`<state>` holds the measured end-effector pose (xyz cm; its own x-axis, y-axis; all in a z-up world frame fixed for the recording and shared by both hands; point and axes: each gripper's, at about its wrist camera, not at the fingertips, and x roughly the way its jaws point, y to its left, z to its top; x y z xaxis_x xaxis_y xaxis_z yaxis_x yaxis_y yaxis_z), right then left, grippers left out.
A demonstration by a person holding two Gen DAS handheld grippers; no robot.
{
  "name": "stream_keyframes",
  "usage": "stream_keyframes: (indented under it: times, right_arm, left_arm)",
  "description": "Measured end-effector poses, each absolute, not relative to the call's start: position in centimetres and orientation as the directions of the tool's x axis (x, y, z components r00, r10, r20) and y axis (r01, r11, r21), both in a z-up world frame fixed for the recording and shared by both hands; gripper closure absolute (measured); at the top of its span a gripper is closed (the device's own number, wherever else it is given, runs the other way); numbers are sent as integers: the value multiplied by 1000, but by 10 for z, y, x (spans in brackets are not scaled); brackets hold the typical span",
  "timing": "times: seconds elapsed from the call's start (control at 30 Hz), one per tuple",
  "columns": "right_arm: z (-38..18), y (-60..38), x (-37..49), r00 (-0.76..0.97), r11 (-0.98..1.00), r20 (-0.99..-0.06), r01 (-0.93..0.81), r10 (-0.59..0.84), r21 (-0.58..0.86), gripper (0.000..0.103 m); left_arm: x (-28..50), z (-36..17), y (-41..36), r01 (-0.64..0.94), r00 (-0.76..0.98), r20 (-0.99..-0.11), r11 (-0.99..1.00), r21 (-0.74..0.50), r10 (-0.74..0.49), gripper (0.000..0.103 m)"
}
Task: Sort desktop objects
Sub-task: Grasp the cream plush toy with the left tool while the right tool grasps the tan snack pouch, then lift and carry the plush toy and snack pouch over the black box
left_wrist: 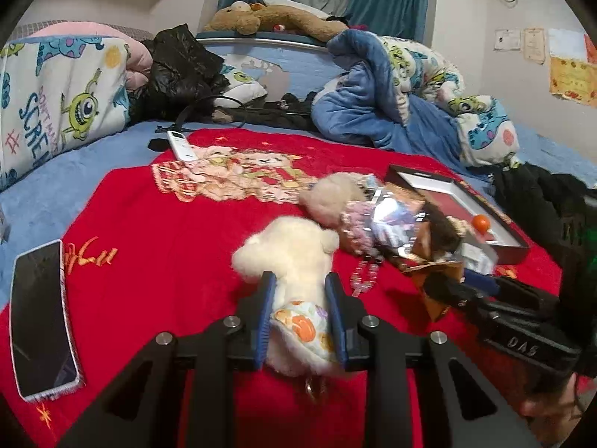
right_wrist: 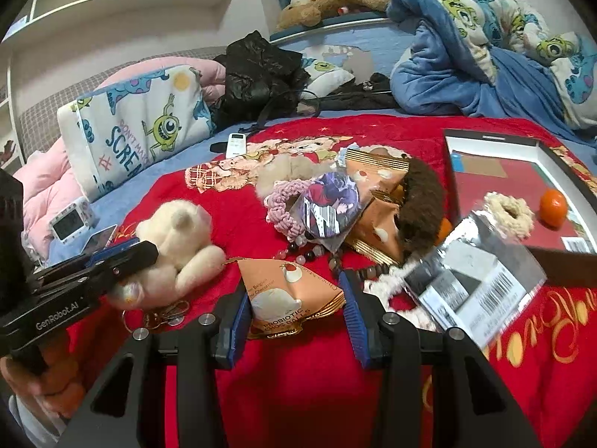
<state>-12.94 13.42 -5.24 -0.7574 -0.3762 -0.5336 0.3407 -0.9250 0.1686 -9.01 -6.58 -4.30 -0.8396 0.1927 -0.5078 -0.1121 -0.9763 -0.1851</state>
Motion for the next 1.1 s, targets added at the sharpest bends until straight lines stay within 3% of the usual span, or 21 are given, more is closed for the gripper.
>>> stream_keyframes:
  times: [0.07,0.33,0.5,0.6,0.63,0.67,1.0,1.1]
  right_arm:
    - [-50,132,-123,-762,-928,-534,341,-367,152,60]
    - [-48,152,-100,-773,-943,-544,303,-327,137,60]
    - [-49,173,-92,-775,-942,-536,278,-335,186,60]
    - [-50,176,-91,-772,-940,-536,278,-341,198,60]
    - [-50,174,-91,-771,-939,-537,283,-344,195,60]
    - [-50,173,-92,-770,-939,-539,285,-343,191,60]
    - [-55,167,-96,-752,-933,-552,304,-359,192,59]
    - [-54,171,-94,-757,-930,-540,303,-368,208,60]
  left_arm:
    - [-84,-39,-59,-127,-836,-508,-973,-193,210,84]
    - [-71,-27,-22,-199,-826,-503,-967,-162,254,85]
    - [-74,-39,-18,-162,-813,-544,-978,-130,207,85]
    - [-78,-44,-18,-133,-822,-546,-987,-93,162,69]
    - [-80,-46,-19,-124,-822,-550,-988,-86,151,57]
    - [-85,-48,-21,-110,-821,-555,-991,-78,135,52]
    - [-121,-87,-37,-8,-737,-673,-997,-75,57,50]
    - [-120,-86,-35,-23,-746,-663,-997,-73,65,59]
